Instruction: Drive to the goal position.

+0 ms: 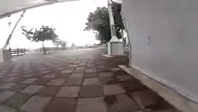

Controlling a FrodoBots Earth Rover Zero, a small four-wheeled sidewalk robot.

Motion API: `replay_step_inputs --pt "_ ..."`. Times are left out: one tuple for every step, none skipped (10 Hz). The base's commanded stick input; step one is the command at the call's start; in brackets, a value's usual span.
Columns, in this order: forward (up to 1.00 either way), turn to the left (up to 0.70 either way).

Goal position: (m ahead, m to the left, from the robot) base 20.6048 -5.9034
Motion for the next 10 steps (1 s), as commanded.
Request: replay_step_inputs --pt "0.7 0.0" --pt "0.7 0.0" --pt "0.7 0.0" --pt "0.7 0.0" --pt "0.7 0.0" --pt "0.7 0.0" --pt "0.7 0.0" --pt "0.7 0.05" --pt "0.7 0.35" --pt "0.7 0.35"
